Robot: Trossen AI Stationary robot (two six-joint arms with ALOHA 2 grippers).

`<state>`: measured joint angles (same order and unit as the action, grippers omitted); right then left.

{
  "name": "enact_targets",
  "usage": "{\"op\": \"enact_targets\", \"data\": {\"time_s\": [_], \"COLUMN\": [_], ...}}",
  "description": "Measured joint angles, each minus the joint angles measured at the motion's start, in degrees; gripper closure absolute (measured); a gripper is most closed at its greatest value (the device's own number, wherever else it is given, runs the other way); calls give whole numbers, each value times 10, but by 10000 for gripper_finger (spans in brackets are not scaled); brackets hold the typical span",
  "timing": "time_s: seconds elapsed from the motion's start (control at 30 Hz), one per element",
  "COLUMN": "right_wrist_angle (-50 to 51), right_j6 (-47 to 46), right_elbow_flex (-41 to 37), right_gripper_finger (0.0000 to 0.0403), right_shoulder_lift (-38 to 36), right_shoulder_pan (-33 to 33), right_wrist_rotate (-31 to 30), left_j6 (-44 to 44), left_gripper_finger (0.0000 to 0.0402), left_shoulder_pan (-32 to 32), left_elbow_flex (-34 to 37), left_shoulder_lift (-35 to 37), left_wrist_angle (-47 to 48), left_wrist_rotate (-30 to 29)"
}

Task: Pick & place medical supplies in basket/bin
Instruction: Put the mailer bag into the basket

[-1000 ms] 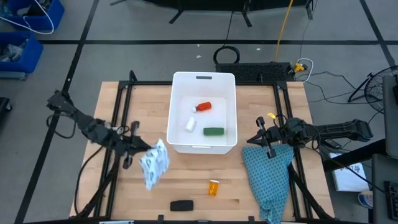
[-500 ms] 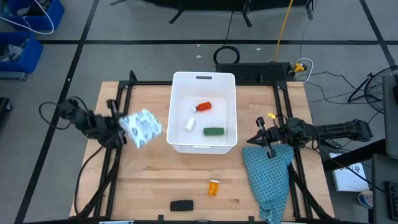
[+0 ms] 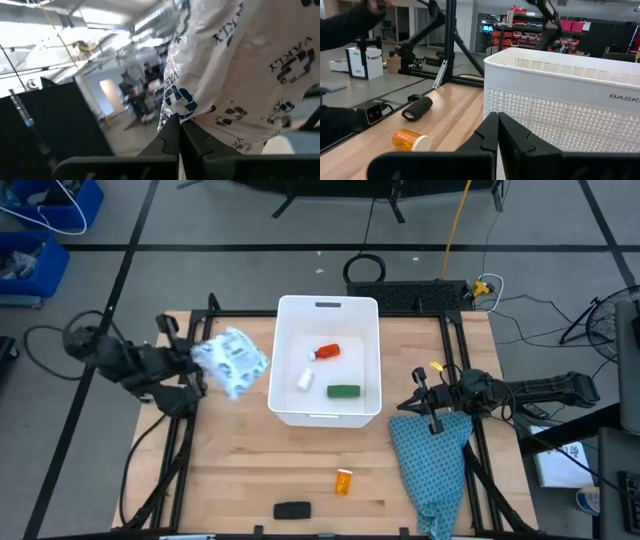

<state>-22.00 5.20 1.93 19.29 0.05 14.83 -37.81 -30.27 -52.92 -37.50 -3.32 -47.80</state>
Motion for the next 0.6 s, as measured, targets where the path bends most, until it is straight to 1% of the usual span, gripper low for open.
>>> {"op": "enact_targets", "data": {"time_s": [0.07, 0.1, 0.17, 0.27, 0.4, 0.5, 0.6], "right_wrist_angle": [0, 0, 0, 0, 0, 0, 0], "right_j6": [0, 0, -2, -7, -10, -6, 1], "right_elbow_flex": [0, 0, 0, 0, 0, 0, 0], "right_gripper_finger": [403, 403, 403, 403, 403, 403, 403], "right_shoulder_lift": [0, 0, 0, 0, 0, 0, 0], "right_shoulder_pan": [0, 0, 0, 0, 0, 0, 0], "right_wrist_rotate": [0, 0, 0, 0, 0, 0, 0], "left_j6": [23, 43, 84, 143, 198, 198, 160], "left_gripper_finger": [402, 402, 402, 402, 402, 402, 402], "left_shoulder_pan": [35, 56, 110, 195, 287, 331, 361], "left_elbow_flex": [-66, -98, -158, -230, -310, -354, -392], "left_shoulder_lift": [-60, -90, -151, -240, -347, -420, -486], "left_wrist_angle": [62, 102, 172, 249, 353, 415, 455], "left_wrist_rotate": [7, 25, 77, 158, 231, 288, 344]}}
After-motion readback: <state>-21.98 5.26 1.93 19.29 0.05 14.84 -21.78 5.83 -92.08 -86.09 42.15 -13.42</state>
